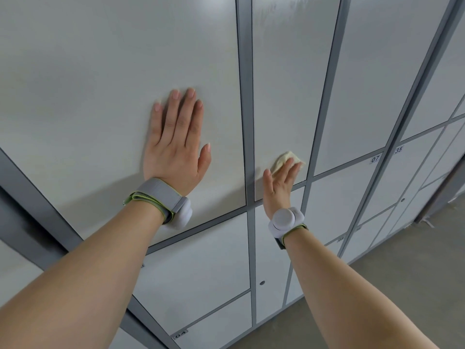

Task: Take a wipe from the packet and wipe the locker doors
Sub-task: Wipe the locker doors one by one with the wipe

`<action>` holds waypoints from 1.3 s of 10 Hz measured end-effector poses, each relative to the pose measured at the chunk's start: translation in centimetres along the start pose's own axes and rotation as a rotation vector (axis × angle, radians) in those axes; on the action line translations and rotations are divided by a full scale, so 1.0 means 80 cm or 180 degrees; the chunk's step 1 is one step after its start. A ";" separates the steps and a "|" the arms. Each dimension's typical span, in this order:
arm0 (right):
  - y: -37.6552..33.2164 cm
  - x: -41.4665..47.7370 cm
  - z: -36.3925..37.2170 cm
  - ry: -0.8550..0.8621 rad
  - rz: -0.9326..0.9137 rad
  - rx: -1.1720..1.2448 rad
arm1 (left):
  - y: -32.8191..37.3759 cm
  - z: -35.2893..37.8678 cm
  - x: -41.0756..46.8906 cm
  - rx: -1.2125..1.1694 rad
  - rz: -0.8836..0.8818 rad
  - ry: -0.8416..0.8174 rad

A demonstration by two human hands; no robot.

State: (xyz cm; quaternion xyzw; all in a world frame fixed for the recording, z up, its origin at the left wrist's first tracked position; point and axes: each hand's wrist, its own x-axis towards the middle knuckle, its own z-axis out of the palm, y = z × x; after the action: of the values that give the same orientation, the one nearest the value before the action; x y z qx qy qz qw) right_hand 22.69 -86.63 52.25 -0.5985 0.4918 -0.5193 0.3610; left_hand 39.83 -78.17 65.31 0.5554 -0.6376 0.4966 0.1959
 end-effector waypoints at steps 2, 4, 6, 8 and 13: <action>0.026 -0.002 -0.009 -0.0135 0.0877 0.0153 | 0.001 0.000 0.001 0.0007 -0.0006 0.0018; -0.023 0.038 -0.024 0.0278 -0.0216 0.0013 | 0.000 0.000 0.001 0.0003 -0.0020 0.0017; 0.027 0.032 -0.020 0.0217 0.0302 -0.0003 | 0.001 0.001 0.001 0.0046 -0.0036 0.0013; 0.017 0.039 -0.031 0.0155 0.0790 0.0254 | 0.001 0.001 0.001 0.0051 -0.0050 0.0033; 0.014 0.039 -0.044 0.0245 0.1304 0.0467 | 0.003 0.003 0.001 0.0082 -0.0073 0.0007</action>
State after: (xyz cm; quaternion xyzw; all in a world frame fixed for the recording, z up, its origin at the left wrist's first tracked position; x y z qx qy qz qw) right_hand 18.94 -89.67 52.73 -0.4380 0.5774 -0.4920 0.4824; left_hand 39.68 -78.43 65.21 0.5646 -0.6246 0.5031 0.1951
